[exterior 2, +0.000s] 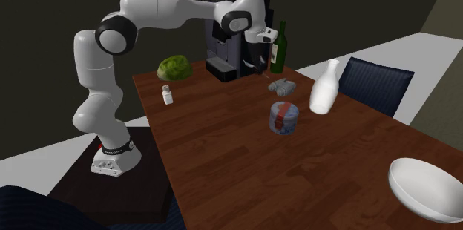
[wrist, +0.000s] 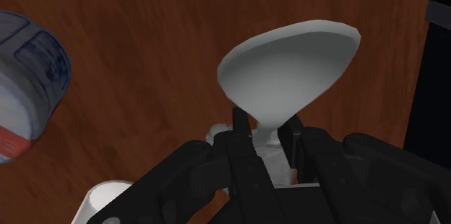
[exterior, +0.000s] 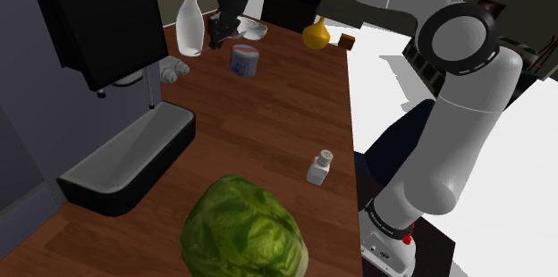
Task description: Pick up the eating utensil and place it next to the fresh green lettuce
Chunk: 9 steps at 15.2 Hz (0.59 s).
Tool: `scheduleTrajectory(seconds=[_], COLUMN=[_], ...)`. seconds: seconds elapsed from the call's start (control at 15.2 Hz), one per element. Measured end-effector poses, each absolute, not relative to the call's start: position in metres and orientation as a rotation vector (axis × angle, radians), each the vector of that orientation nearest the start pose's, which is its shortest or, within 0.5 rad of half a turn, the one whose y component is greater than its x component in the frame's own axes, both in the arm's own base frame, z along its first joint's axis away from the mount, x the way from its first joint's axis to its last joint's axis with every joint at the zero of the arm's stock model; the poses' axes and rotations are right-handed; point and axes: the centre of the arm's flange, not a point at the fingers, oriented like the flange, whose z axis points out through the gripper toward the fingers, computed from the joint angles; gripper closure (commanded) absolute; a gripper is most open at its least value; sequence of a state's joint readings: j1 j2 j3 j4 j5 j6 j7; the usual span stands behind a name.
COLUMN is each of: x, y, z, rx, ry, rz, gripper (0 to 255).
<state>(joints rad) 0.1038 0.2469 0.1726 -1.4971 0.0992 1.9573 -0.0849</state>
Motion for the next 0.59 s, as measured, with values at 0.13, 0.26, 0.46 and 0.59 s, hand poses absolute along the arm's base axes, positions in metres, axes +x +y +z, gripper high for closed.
scheduleTrajectory(seconds=[0.13, 0.26, 0.46, 0.59], x=[0.634, 0.634, 0.635, 0.634], y=[0.174, 0.173, 0.174, 0.175], z=[0.562, 0.572, 0.588, 0.598], rx=[-2.931, -2.931, -2.931, -2.931], ry=[-0.479, -0.479, -0.479, -0.479], rz=[-0.302, -0.302, -0.302, -0.302], gripper=[255, 255, 255, 255])
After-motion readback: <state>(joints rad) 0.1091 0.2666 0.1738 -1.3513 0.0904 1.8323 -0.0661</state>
